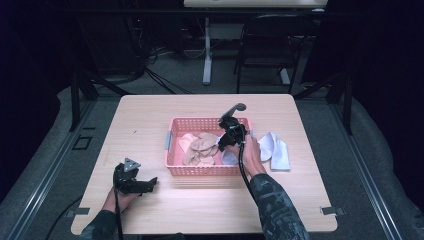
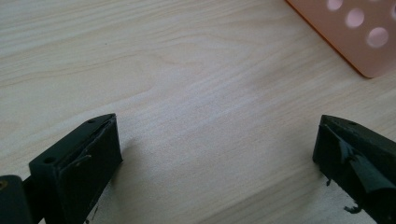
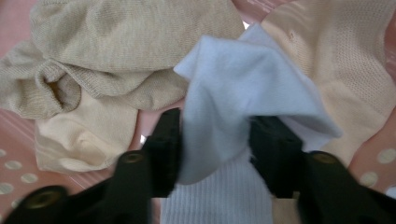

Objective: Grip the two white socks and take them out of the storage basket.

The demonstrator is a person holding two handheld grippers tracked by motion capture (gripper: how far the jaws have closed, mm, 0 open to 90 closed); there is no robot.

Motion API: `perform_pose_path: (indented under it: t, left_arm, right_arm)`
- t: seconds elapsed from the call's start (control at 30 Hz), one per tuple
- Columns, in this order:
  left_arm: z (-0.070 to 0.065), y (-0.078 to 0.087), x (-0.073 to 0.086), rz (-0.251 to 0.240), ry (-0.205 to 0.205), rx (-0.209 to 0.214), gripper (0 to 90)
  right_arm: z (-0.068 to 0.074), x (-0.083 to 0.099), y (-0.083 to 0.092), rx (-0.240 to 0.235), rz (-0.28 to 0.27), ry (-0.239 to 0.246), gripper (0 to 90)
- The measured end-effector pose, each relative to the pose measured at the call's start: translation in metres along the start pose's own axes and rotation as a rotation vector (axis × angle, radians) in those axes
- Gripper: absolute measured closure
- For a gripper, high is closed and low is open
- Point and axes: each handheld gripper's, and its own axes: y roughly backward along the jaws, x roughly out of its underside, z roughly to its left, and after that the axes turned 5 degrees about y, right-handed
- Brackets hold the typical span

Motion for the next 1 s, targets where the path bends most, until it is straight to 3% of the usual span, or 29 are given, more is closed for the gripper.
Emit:
perform_pose_path:
  t: [0.13, 0.17, 0.2, 0.27, 0.5, 0.73, 0.77, 1.0]
  left_arm:
    - [0.0, 0.0, 0.0, 0.003, -0.001, 0.0, 0.8]
    - [0.0, 0.0, 0.0, 0.003, -0.001, 0.0, 0.8]
    - [0.0, 0.0, 0.0, 0.003, -0.001, 0.0, 0.8]
    - [0.0, 0.0, 0.0, 0.003, -0.001, 0.0, 0.8]
    - [0.0, 0.0, 0.0, -0.001, 0.0, -0.001, 0.8]
    - [0.0, 0.0, 0.0, -0.001, 0.0, -0.001, 0.8]
    - [0.0, 0.0, 0.0, -0.001, 0.0, 0.0, 0.8]
    - [0.0, 0.0, 0.0, -0.001, 0.0, -0.001, 0.8]
  right_arm:
    - [-0.003, 0.003, 0.003, -0.026, -0.024, -0.009, 78.8]
    - [-0.001, 0.005, 0.002, -0.04, -0.066, -0.042, 81.4]
    - [-0.002, 0.005, 0.005, -0.045, -0.059, -0.02, 82.9]
    - [-0.002, 0.007, 0.006, -0.069, -0.096, -0.031, 83.4]
    - [-0.003, 0.015, 0.015, -0.124, -0.159, -0.001, 84.2]
    - [-0.006, 0.021, 0.032, -0.156, -0.241, 0.013, 84.4]
    - [-0.005, 0.023, 0.033, -0.153, -0.263, -0.002, 84.4]
    - [-0.012, 0.029, 0.055, -0.159, -0.322, 0.022, 84.5]
